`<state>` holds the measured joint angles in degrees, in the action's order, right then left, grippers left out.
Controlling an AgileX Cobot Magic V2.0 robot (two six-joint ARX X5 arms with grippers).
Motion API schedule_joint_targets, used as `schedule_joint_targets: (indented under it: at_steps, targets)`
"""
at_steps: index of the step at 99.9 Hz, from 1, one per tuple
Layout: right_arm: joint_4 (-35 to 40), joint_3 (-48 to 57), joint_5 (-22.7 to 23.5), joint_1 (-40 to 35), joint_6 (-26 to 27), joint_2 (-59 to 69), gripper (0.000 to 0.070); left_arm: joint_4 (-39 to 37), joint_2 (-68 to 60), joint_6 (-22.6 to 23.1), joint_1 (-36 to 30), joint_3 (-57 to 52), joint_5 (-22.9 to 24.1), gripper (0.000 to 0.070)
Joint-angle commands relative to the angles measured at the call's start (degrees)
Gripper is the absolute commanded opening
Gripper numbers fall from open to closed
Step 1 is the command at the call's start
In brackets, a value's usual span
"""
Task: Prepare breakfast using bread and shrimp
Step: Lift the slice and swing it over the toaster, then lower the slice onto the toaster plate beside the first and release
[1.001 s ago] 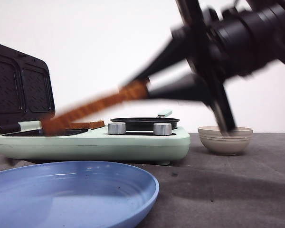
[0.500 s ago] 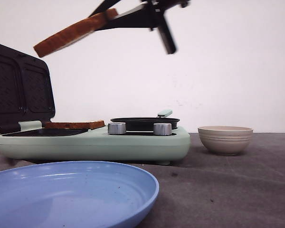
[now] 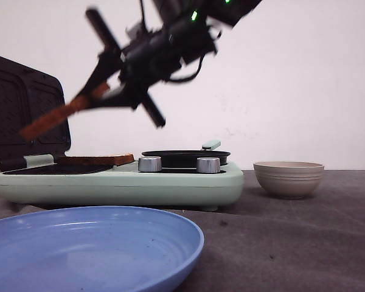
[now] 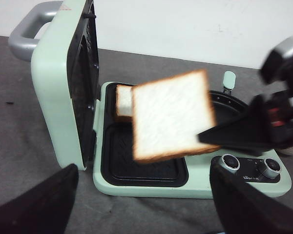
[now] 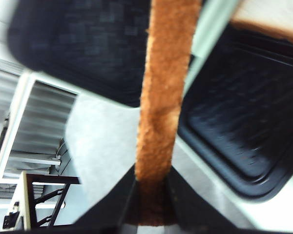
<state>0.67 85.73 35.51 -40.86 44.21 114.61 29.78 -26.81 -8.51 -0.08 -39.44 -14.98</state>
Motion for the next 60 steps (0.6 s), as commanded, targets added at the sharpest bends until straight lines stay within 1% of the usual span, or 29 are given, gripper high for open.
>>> schedule_joint_targets:
  at_steps: [1,25,42,60]
  targets:
    - [-0.79,2.82,0.33,-0.52,1.53,2.91,0.0002,-0.83,-0.04,-0.17,-0.04,-0.2,-0.07,0.0472]
    - [-2.36,4.7,-0.44,-0.59,3.82,7.58,0.0002,-1.01,-0.04,-0.17,-0.04,-0.2,-0.04,0.0472]
    - [-2.36,4.7,-1.09,-0.92,3.82,8.02,0.0002,-1.03,-0.04,-0.17,-0.04,-0.2,-0.04,0.0472]
    - [-2.32,4.7,-0.59,-1.42,3.8,8.04,0.0002,-1.03,-0.04,-0.17,-0.04,-0.2,-0.04,0.0472]
